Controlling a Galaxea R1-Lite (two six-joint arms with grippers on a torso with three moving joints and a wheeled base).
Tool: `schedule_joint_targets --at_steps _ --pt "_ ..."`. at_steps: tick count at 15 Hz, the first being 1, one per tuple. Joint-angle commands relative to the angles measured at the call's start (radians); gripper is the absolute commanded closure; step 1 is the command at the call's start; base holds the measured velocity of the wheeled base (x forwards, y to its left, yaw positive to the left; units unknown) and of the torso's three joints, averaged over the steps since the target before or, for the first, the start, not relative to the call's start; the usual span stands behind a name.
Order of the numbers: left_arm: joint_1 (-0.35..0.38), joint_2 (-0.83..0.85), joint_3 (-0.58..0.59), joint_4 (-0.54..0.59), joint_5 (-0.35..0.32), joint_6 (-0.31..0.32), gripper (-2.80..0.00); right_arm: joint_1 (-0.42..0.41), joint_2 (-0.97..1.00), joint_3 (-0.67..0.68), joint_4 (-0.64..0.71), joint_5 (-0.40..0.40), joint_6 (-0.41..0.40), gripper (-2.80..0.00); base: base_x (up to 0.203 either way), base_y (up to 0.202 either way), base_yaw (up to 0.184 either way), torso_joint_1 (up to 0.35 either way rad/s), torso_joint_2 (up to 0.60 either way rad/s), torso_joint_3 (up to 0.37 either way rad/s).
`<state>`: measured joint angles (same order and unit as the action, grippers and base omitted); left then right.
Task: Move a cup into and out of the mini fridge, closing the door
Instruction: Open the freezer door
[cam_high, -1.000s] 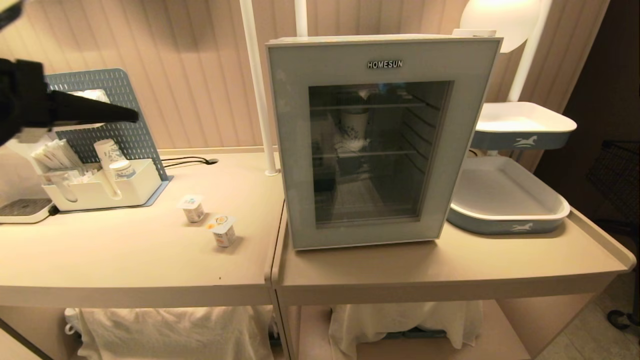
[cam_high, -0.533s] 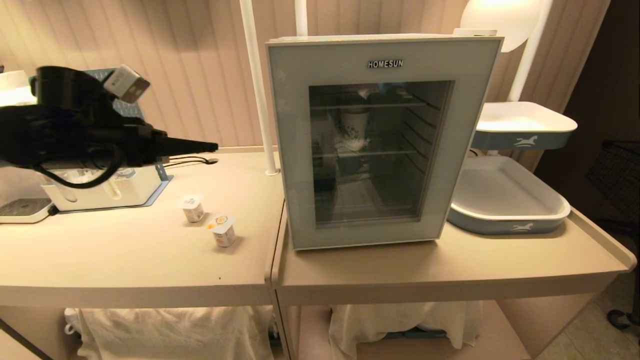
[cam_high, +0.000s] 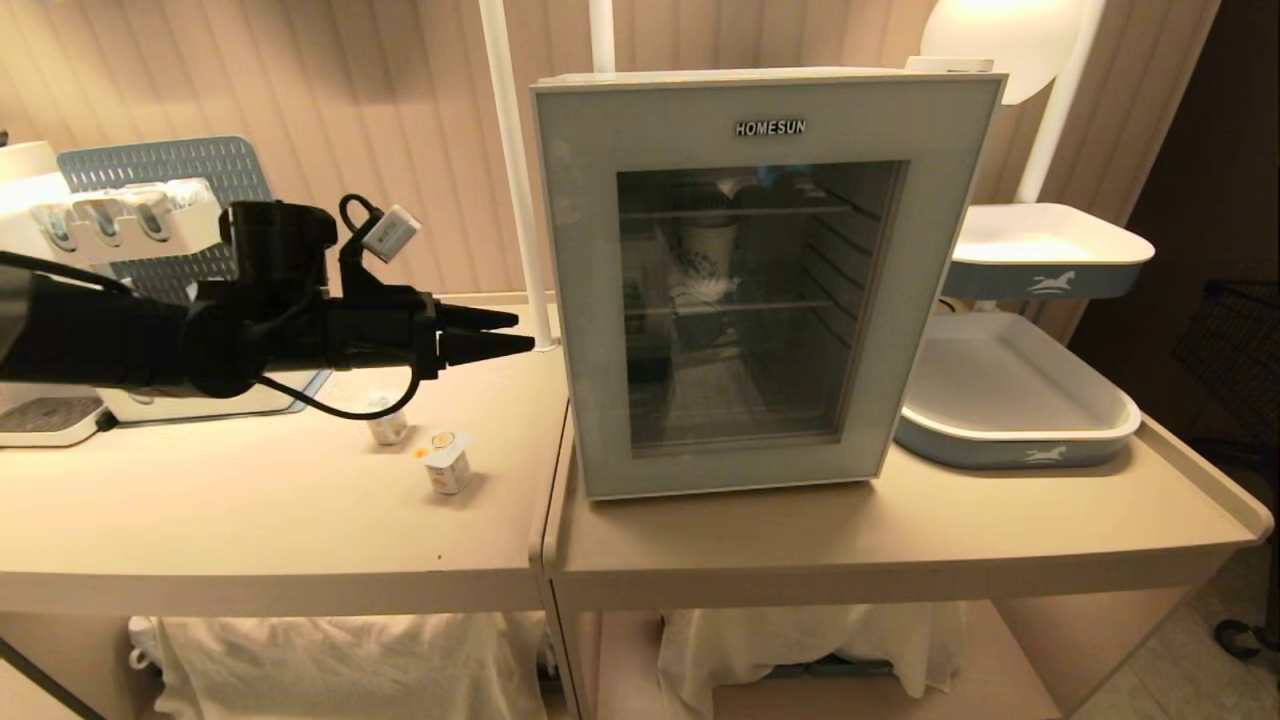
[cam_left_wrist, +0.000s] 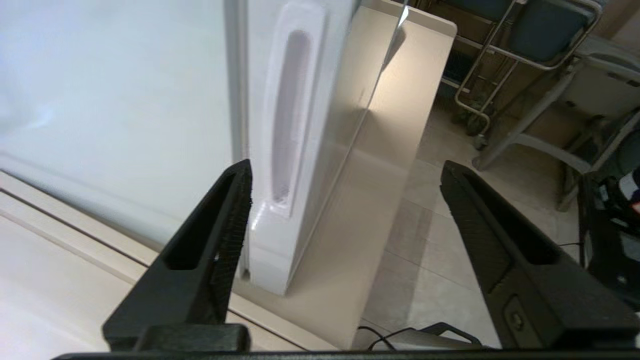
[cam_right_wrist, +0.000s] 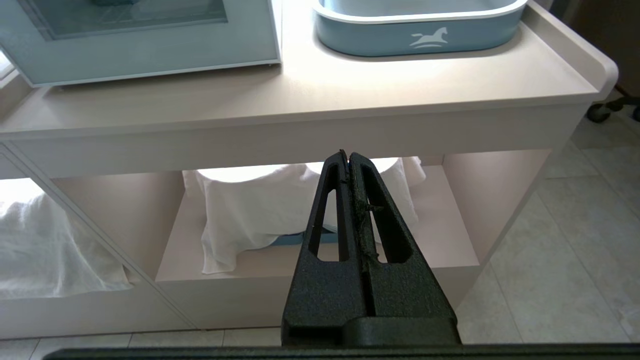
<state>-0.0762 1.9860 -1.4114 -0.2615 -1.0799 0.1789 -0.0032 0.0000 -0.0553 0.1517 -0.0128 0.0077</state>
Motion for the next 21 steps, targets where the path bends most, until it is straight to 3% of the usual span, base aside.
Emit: schedule_joint_targets --at_steps 1,7,14,21 --pt "-0.028 0.046 0.009 -0.026 -0.004 -0.001 -2.80 0.000 0.002 0.000 0.000 0.000 0.000 0.00 0.000 0.000 0.000 0.000 0.00 0.000" --pt "-0.065 0.059 0.034 -0.093 0.005 -0.004 -2.80 -0.001 0.002 0.000 0.000 0.000 0.000 0.00 0.000 0.000 0.000 0.000 0.00 0.000" --pt "-0.076 0.040 0.066 -0.093 -0.009 -0.042 -2.80 0.000 0.002 0.000 0.000 0.000 0.000 0.00 0.000 0.000 0.000 0.000 0.00 0.000" --pt "-0.122 0.068 0.050 -0.096 0.000 -0.042 -2.80 0.000 0.002 0.000 0.000 0.000 0.000 0.00 0.000 0.000 0.000 0.000 0.00 0.000"
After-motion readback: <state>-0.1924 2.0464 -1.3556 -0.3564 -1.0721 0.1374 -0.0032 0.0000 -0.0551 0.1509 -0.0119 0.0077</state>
